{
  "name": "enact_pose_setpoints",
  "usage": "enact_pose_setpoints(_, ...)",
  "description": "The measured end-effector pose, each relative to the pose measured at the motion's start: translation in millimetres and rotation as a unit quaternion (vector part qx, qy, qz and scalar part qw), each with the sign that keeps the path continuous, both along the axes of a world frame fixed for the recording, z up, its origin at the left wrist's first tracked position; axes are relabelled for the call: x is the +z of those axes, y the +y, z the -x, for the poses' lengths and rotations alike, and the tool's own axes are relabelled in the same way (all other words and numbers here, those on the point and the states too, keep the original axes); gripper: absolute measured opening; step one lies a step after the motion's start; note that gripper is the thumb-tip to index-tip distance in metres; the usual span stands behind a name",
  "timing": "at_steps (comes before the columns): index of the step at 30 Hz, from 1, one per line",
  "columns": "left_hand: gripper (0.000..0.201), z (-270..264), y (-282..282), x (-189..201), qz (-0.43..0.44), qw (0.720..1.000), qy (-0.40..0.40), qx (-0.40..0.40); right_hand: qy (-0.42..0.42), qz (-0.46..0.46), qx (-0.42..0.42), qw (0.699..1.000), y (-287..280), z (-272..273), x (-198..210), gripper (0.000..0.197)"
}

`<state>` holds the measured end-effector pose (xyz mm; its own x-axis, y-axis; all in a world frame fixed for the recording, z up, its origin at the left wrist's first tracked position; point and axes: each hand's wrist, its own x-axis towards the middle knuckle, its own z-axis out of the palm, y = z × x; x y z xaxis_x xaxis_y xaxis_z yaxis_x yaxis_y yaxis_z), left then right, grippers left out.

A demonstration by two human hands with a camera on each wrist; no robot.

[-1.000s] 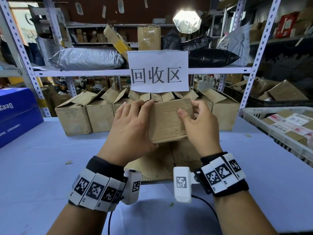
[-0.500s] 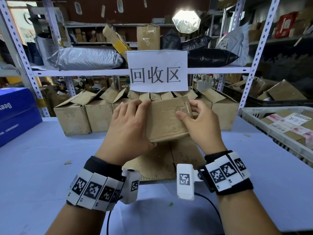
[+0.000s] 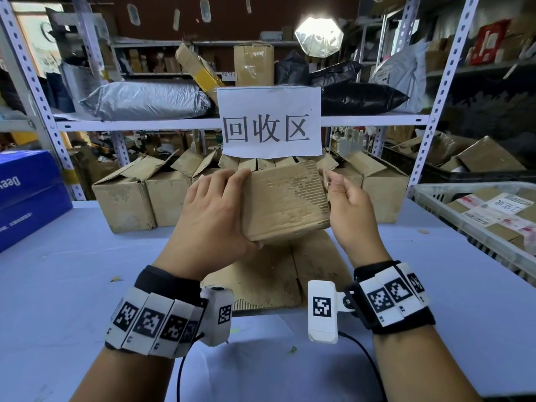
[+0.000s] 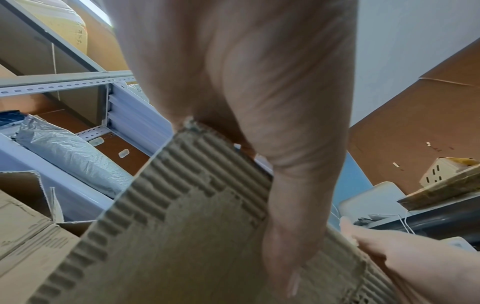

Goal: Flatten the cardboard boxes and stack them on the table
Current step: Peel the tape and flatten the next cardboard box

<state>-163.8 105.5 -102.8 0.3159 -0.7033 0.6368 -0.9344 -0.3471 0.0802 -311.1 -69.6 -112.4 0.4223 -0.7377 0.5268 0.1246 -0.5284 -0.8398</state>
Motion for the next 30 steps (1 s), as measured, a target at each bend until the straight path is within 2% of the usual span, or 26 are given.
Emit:
enact_pose_setpoints(2,0.122,-1.2,0.9,0.4,0.001,1.0,0.0,-0.002,-0.004,-0.002,0.028,1.0,1.1,1.7,0.4,0.048)
enact_pose_setpoints(4,0.122,-1.9,1.5,1.1,0.0,1.0,-0.001,-0.002,-0.004,0.008,0.062,0.998,1.3,4.9,2.2,0.066)
enact_pose_setpoints(6,0.123,-2.3,2.7,2.3,0.0,1.0,-0.002,-0.001,-0.004,0.024,0.089,0.996,2.3,8.2,5.8,0.071)
enact_pose_setpoints(17,0.123,-0.1,5.9,7.2,0.029,0.999,0.014,-0.009,-0.084,0.052,0.088,0.991,1.4,10.3,17.7,0.025)
enact_pose_setpoints(25,0.119,-2.7,0.8,6.9,0.025,1.0,-0.005,0.002,-0.127,0.075,0.062,0.987,4.2,13.5,17.2,0.024)
enact_pose_setpoints(30,0.112,-2.9,-7.4,5.0,0.02,1.0,-0.014,0.016,-0.139,0.052,0.106,0.983,8.4,20.5,23.7,0.024)
